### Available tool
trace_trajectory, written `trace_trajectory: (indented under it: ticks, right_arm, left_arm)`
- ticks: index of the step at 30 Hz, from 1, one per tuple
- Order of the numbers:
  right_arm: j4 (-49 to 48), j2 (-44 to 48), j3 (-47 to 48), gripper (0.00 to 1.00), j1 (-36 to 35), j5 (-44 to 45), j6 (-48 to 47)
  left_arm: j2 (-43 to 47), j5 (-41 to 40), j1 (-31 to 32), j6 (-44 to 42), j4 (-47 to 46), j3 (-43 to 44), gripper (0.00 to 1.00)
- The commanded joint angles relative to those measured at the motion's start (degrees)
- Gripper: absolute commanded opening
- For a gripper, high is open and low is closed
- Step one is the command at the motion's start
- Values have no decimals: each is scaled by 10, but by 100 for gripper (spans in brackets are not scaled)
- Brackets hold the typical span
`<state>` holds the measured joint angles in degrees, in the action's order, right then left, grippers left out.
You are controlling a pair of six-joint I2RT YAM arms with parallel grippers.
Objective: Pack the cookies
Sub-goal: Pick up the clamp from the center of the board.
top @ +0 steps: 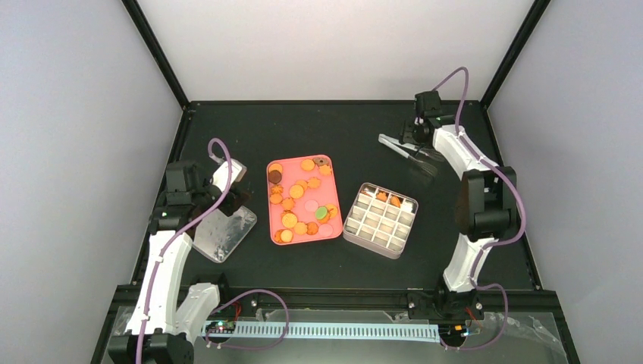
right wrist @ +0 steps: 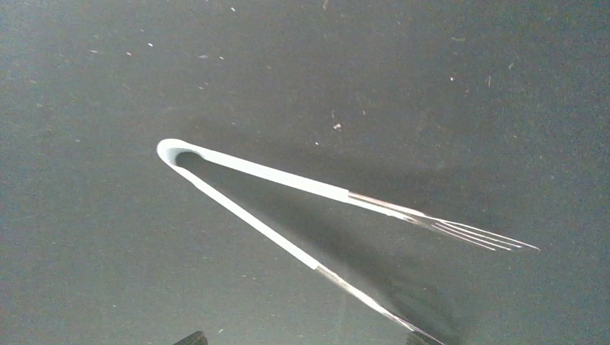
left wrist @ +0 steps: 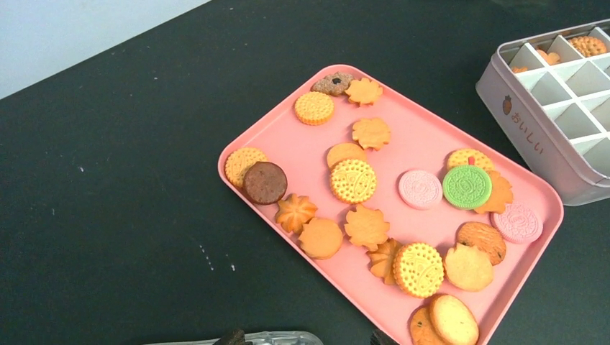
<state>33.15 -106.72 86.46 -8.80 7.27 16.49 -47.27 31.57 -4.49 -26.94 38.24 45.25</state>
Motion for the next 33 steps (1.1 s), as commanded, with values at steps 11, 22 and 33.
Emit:
trace_trajectory:
  ticks: [11, 22, 33]
  right_arm:
    - [14, -57, -5, 72, 47, -19, 6]
    - [40, -99, 9, 68, 51, -32, 16]
    - [48, -90, -4, 56, 50, -85, 21]
  left_arm:
    - [-36, 8, -4, -3, 9, 28, 45]
    - [-30, 6, -4, -1, 9, 38, 45]
    - [-33, 13, -3, 11, -2, 41, 45]
